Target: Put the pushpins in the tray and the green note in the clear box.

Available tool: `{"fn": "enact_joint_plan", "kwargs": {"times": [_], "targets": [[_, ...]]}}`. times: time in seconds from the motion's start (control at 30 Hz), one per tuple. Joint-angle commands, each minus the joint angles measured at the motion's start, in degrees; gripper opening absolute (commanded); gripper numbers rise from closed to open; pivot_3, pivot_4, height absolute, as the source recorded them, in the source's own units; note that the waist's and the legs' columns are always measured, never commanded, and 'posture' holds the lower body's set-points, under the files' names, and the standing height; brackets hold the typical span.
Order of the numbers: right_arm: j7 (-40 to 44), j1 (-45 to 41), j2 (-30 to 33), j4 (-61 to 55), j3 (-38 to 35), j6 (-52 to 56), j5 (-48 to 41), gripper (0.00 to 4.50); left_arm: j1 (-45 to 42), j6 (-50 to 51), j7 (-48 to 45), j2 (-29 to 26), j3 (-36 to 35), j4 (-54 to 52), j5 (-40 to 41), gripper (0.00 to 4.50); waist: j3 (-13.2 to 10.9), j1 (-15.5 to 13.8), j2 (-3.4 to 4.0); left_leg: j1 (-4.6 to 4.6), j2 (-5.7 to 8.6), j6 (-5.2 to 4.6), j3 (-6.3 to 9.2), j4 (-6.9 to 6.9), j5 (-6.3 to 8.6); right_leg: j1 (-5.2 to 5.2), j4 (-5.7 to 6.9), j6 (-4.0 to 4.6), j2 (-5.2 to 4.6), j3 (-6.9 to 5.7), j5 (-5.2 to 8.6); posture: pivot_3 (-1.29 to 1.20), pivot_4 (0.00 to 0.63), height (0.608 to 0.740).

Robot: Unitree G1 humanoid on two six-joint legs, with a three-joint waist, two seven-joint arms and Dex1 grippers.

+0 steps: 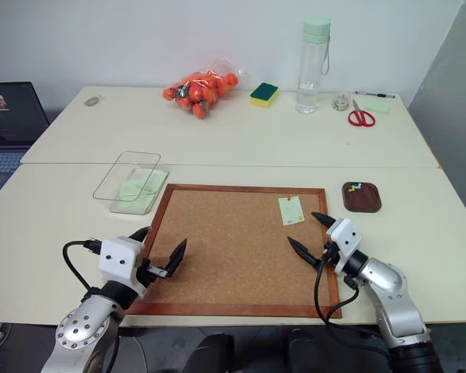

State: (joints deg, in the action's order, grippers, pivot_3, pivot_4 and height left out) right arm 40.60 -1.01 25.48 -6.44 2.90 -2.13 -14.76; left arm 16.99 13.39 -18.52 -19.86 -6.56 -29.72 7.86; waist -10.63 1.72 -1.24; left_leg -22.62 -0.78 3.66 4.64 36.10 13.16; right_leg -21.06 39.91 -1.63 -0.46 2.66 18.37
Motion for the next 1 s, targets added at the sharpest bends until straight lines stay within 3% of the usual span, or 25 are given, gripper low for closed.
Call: {"fn": "enact_joint_plan", "kwargs": {"times": [0.03, 0.37, 0.63, 1.0], "targets": [[0.6, -0.1, 0.5, -1.5, -1.7, -1.1, -0.9, 4.50, -0.6, -1.7, -0.8, -0.1, -0.2, -2.2, 0.6, 4.34, 0.0, 0.0, 0.00, 0.00, 0.00, 0.00, 0.00, 0.00, 0.00, 0.00, 0.00, -0.01, 0.00, 0.00, 0.00, 0.00, 0.150, 0.740], [0.9, 0.6, 0.8, -2.3, -2.0, -1.0, -0.5, 4.50, -4.2, 2.0, 0.3, -1.1, -1.0, -0.9, -0.4, 4.34, 0.0, 0.0, 0.00, 0.00, 0.00, 0.00, -0.01, 0.00, 0.00, 0.00, 0.00, 0.00, 0.00, 0.01, 0.00, 0.00, 0.150, 0.740], [3.2, 1.0, 2.4, -5.6, -0.8, -1.0, -0.4, 4.50, -7.4, 2.7, -5.6, -4.8, -1.7, -1.5, 3.8, 4.34, 0.0, 0.1, 0.00, -0.02, 0.00, 0.00, -0.01, 0.00, 0.00, -0.01, 0.00, 0.00, 0.00, -0.01, 0.00, 0.00, 0.150, 0.740], [3.5, -2.4, 3.5, -12.1, -1.8, 10.1, -6.2, 4.50, -12.4, 9.7, -11.2, -9.1, 0.2, -1.4, 8.5, 4.34, 0.0, 0.0, 0.00, -0.05, 0.00, 0.00, 0.03, 0.00, 0.00, -0.03, -0.01, 0.00, 0.01, -0.03, 0.00, 0.00, 0.150, 0.740]]}}
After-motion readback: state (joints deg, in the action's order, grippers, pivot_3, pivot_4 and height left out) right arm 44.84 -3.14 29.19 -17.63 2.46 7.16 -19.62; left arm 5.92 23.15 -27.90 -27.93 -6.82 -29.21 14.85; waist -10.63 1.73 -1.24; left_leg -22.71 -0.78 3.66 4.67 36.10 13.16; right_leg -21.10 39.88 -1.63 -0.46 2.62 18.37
